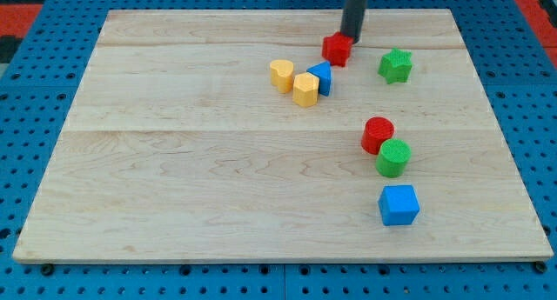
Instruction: Push the green star into the red star
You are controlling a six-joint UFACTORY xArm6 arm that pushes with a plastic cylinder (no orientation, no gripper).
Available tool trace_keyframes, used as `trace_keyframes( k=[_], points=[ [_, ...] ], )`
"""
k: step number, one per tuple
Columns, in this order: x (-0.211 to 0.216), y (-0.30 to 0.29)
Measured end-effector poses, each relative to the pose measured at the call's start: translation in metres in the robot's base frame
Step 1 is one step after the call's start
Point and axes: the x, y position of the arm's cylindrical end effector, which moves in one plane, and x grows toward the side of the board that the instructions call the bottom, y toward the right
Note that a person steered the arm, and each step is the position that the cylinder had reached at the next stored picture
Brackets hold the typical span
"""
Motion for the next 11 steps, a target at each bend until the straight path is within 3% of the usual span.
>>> trace_keyframes(
  k=[3, 5, 7, 8, 10, 11],
  points=[
    [0.047, -0.018],
    [0.006, 0.057],
    [0.030, 0.161],
    [0.093, 0.133],
    [0.055, 0.113],
    [0.051, 0.063]
  ],
)
